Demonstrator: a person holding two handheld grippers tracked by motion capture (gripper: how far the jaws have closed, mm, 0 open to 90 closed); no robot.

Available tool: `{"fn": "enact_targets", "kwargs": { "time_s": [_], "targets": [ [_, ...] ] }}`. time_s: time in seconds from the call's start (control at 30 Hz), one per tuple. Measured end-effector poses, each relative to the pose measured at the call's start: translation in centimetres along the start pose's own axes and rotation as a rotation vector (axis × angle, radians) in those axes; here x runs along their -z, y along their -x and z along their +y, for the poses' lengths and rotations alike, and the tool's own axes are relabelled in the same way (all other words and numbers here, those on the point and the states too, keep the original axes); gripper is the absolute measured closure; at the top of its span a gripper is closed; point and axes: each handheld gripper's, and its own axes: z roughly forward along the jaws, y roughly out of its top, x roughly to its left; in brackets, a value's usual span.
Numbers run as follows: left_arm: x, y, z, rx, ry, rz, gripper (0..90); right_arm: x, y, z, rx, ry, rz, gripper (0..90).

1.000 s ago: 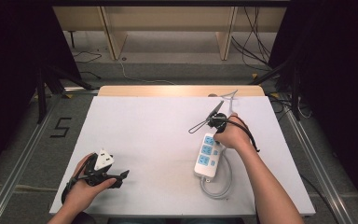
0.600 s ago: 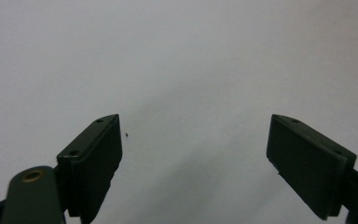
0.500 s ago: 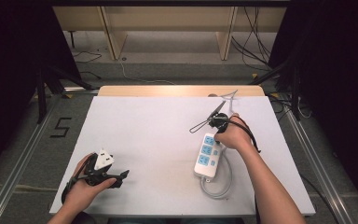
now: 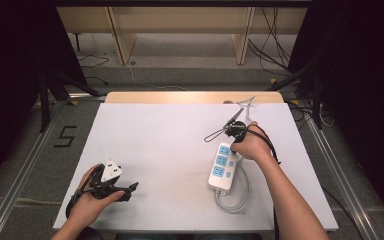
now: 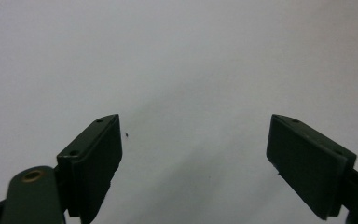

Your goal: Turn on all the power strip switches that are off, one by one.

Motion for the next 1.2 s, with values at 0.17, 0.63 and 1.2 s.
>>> {"fn": "enact_targets", "kwargs": {
  "time_s": [0.17,0.63,1.2],
  "targets": [
    [0.0,0.0,0.0,-0.004,0.0,0.0,18.0,0.4,0.3,-0.4,-0.009,0.032,0.0,90.0],
    [-0.1,0.0,0.0,-0.002,-0.003,-0.001,18.0,1.4,0.4,-1.5,0.006,0.118,-0.005,90.0],
    [-0.1,0.0,0.0,0.002,-0.008,0.001,17.9,2.1,1.1,-4.6,-0.015,0.239,-0.016,86.1]
  ]
}}
